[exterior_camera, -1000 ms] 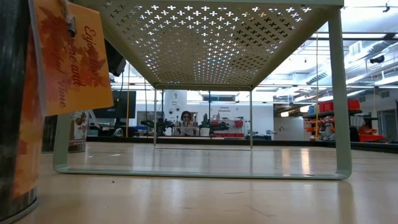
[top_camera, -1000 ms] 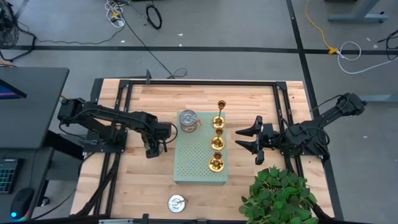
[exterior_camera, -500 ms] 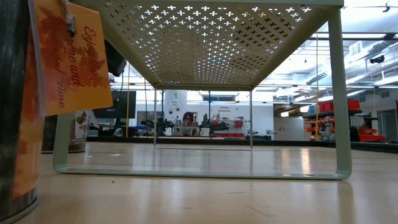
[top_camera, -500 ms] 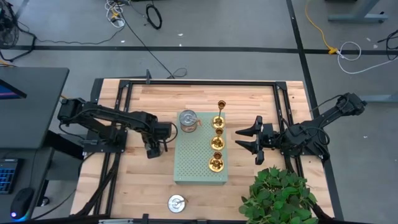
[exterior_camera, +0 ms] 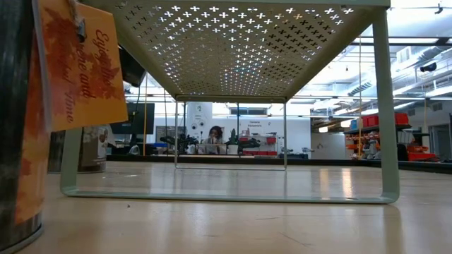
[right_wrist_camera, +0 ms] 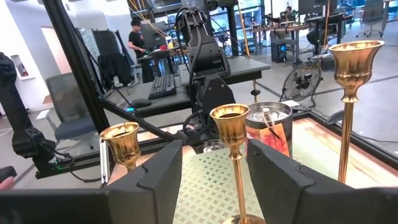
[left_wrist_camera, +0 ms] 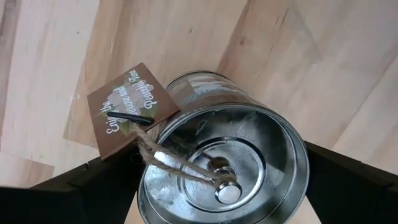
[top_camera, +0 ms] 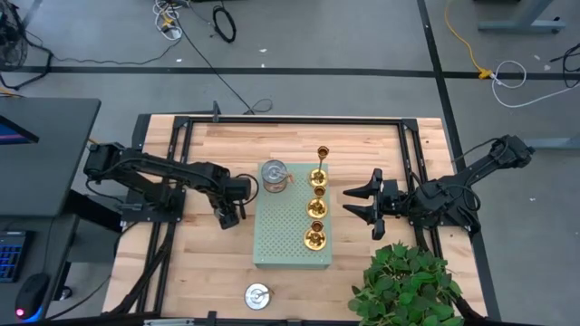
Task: Pick & Place candle stick holders
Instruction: Put the brown scented candle on the shelf, then put the orange scented candle on the shelf
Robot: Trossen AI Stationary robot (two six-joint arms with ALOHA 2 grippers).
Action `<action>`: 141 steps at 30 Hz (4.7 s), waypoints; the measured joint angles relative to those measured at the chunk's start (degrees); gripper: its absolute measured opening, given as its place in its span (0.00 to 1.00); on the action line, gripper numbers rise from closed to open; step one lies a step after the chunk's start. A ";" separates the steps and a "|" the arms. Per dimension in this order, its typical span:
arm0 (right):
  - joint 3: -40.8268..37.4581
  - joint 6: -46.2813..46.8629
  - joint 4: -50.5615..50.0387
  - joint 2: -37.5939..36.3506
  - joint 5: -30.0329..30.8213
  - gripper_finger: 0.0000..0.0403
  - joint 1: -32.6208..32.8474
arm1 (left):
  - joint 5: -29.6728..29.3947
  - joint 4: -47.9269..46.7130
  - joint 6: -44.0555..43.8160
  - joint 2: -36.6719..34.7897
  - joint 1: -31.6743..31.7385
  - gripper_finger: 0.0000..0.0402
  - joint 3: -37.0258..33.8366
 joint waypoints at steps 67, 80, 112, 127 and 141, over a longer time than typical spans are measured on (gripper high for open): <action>0.00 -0.01 0.01 0.00 0.00 0.46 -0.01 | -9.64 -13.71 8.09 0.01 -10.91 0.91 35.85; 0.00 0.00 -0.29 0.02 0.00 0.46 -0.01 | -9.85 -13.49 11.40 8.53 -8.56 0.91 45.53; 0.00 -0.01 -0.39 0.02 0.00 0.46 -0.01 | -6.45 -36.92 10.05 30.49 -8.28 0.91 76.13; 0.00 0.00 -0.39 0.02 0.00 0.46 -0.01 | -6.14 -36.25 10.87 30.47 -8.28 0.97 76.11; 0.00 0.00 -0.39 0.02 0.00 0.46 -0.02 | -6.67 -35.53 12.04 30.38 -8.28 0.96 76.11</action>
